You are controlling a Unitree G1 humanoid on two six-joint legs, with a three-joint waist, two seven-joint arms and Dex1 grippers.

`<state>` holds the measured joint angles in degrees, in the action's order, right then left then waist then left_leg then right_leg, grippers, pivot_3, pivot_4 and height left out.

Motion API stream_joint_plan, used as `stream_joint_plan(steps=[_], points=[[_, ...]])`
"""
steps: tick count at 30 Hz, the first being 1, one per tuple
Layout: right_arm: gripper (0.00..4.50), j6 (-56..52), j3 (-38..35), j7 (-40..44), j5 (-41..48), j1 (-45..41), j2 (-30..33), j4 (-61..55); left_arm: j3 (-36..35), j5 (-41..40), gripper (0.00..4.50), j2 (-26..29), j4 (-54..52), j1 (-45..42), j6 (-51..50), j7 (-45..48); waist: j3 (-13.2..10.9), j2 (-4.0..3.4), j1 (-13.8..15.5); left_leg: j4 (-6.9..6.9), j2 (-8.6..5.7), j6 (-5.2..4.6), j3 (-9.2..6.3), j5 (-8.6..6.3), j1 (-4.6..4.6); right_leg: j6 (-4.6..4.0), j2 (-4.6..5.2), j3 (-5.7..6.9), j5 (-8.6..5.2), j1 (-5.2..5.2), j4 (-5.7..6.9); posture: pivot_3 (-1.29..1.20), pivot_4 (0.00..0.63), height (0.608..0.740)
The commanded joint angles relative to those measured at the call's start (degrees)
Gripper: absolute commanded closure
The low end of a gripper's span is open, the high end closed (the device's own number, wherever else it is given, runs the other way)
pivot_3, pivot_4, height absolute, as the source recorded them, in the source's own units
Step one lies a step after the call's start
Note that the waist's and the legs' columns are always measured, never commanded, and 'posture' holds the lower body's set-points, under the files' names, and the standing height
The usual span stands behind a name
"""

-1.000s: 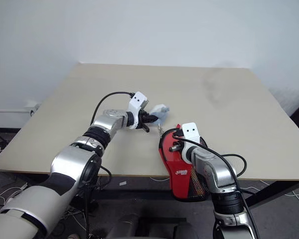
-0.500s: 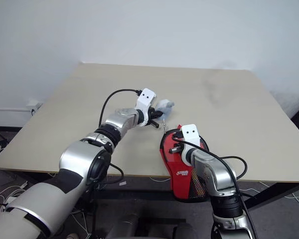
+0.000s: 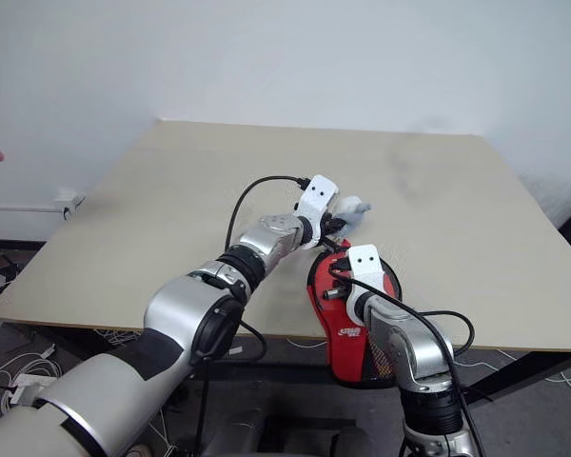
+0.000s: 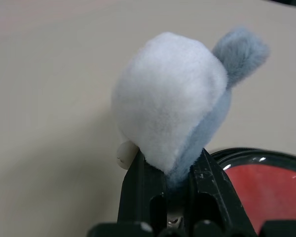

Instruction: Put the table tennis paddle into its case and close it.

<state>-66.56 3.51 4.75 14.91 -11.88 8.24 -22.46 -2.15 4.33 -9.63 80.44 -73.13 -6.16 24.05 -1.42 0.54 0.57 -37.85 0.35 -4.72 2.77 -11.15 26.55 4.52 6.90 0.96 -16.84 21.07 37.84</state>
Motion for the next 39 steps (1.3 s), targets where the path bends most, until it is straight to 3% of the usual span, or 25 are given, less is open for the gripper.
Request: stream_joint_plan(steps=[1,11,20,29,35,39], points=[[3.76,-4.8,1.5,-0.6,-0.3,3.7,-0.6,1.9,0.3,1.0,4.50,-4.2,-2.4,-2.1,2.9,0.3,0.0,0.00,0.0,-0.01,-0.01,0.00,0.00,0.00,0.00,0.00,0.01,0.00,0.00,0.00,0.00,0.00,0.000,0.715],[3.76,-3.1,0.2,-0.8,-1.4,3.6,-0.9,0.9,1.7,1.8,4.50,-6.2,-2.7,1.2,5.4,8.7,0.0,0.00,0.0,-0.01,-0.05,0.00,-0.05,0.00,0.00,0.00,0.04,0.06,0.00,-0.05,-0.02,0.00,0.000,0.715],[3.76,1.3,1.4,2.7,-1.5,0.8,1.6,2.9,1.5,1.6,1.47,-3.2,-3.1,0.9,4.8,15.4,0.0,0.00,0.0,-0.03,-0.04,0.00,-0.08,0.00,-0.01,0.00,0.04,0.07,0.00,-0.06,-0.01,0.00,0.000,0.715],[3.76,3.5,-0.1,16.0,3.7,0.6,14.3,-2.6,-0.5,-1.2,1.47,4.2,-4.7,0.2,4.3,29.5,0.0,-0.02,-0.3,-0.03,-0.03,-0.02,-0.05,0.00,0.02,0.00,0.04,0.04,0.00,-0.01,-0.01,0.00,0.000,0.715],[3.76,5.6,-4.2,20.4,7.7,-0.3,16.8,-4.9,-4.5,-5.8,1.47,10.1,-6.5,-2.6,3.2,35.8,0.0,-0.04,-0.4,-0.01,0.02,-0.03,-0.05,-0.01,0.05,0.00,0.02,0.02,0.00,0.05,0.00,0.00,0.000,0.715],[2.89,5.4,-8.4,21.2,10.4,-2.1,16.8,-4.6,-3.6,-5.6,1.44,14.5,-7.9,-1.9,4.4,39.8,0.0,-0.04,-0.4,-0.03,0.01,-0.04,-0.07,0.00,0.06,0.00,0.02,0.03,0.00,0.03,0.00,0.00,0.000,0.715]])
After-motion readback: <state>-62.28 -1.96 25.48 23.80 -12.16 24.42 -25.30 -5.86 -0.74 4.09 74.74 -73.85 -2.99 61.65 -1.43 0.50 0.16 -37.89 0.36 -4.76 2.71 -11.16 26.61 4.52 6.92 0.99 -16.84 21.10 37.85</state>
